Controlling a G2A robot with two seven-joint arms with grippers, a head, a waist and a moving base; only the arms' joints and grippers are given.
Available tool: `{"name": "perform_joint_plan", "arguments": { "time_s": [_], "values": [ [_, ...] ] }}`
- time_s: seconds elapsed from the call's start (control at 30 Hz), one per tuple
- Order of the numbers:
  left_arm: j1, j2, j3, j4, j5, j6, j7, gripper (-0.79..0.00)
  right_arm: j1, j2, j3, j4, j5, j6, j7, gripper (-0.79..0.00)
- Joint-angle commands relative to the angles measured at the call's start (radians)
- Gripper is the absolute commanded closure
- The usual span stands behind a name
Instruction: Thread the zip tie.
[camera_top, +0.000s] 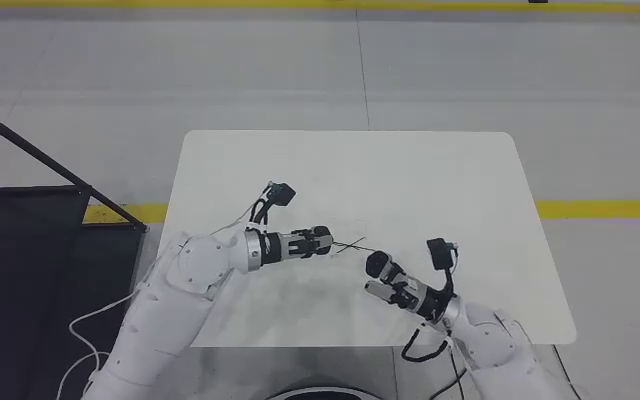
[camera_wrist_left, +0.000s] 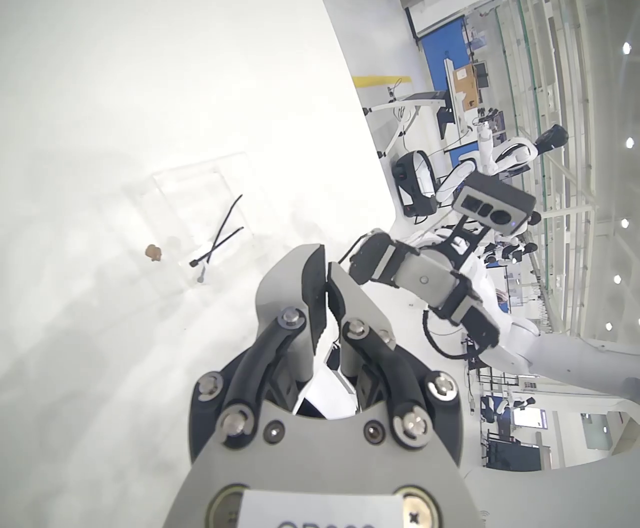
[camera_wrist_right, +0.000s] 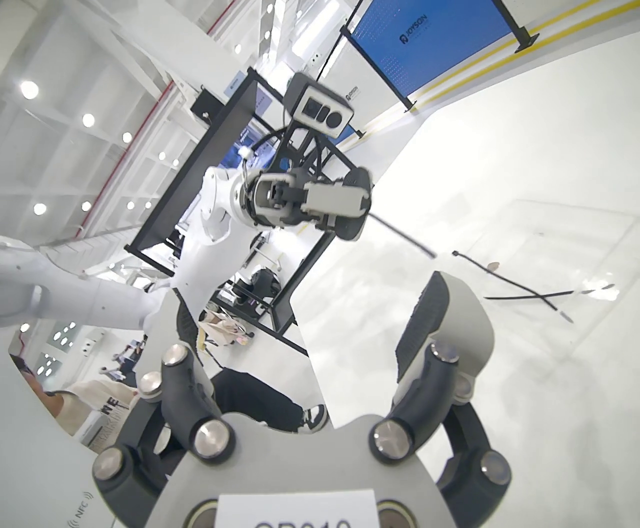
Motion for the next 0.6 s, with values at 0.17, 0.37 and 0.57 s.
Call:
{"name": "perform_joint_plan", "arguments": {
  "time_s": [0.17, 0.37, 0.57],
  "values": [
    [-0.007, 0.004, 0.012, -0.002, 0.002, -0.011, -0.017, 0.0, -0.002, 0.0, 0.0, -0.002, -0.009, -0.001, -0.002, -0.785],
    [-0.012, 0.006, 0.02, -0.001, 0.001, -0.011, -0.015, 0.0, 0.01, -0.002, -0.003, 0.013, 0.007, 0.055, -0.036, -0.785],
    [-0.011, 0.009, 0.022, -0.003, -0.002, -0.017, -0.01, 0.0, 0.045, -0.001, -0.025, 0.058, 0.097, 0.101, 0.03, -0.677]
  ]
}}
